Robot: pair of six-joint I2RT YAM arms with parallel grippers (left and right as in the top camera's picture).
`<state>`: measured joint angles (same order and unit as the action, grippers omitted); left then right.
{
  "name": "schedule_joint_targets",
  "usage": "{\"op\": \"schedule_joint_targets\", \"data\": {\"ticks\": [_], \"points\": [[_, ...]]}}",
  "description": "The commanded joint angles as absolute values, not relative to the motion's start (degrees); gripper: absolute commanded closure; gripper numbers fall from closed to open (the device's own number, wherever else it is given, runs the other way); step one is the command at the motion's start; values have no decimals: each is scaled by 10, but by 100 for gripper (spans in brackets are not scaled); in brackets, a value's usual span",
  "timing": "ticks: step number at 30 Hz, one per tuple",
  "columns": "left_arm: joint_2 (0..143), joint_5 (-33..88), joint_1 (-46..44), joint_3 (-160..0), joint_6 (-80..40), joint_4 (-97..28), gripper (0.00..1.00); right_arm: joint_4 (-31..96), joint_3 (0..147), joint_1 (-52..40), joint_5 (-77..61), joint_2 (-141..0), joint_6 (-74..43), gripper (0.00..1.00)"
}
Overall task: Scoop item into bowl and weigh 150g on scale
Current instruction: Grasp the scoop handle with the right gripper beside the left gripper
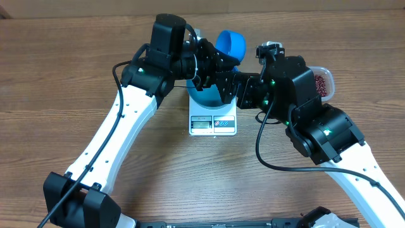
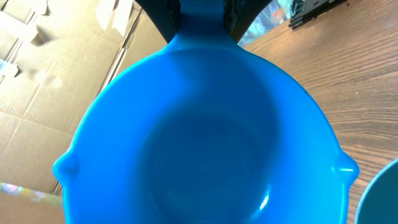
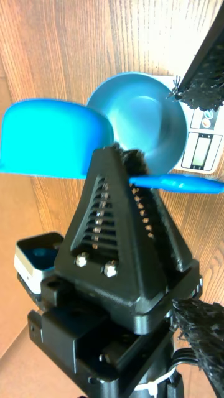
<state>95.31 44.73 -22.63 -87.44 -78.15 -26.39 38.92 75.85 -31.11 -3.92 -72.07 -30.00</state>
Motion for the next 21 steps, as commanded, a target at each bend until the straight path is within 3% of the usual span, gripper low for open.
{"op": "schedule_joint_targets", "data": {"ticks": [1, 2, 3, 4, 6, 10, 21], "points": [[950, 450, -219, -883, -788, -264, 90, 387, 769, -308, -26, -722, -302, 0], [950, 450, -218, -883, -789, -264, 90, 387, 769, -308, -26, -722, -301, 0], [950, 450, -218, -883, -789, -264, 90, 388, 769, -308, -26, -722, -300, 6], [950, 450, -218, -883, -789, -264, 90, 389, 769, -308, -26, -722, -300, 22], [950, 443, -217, -883, -788, -264, 90, 388, 769, -308, -26, -722, -300, 39], [951, 441, -218, -883, -789, -264, 90, 381, 769, -308, -21, -724, -300, 55], [951, 444, -218, -883, -789, -268, 90, 366, 769, -308, -20, -764, -300, 59]]}}
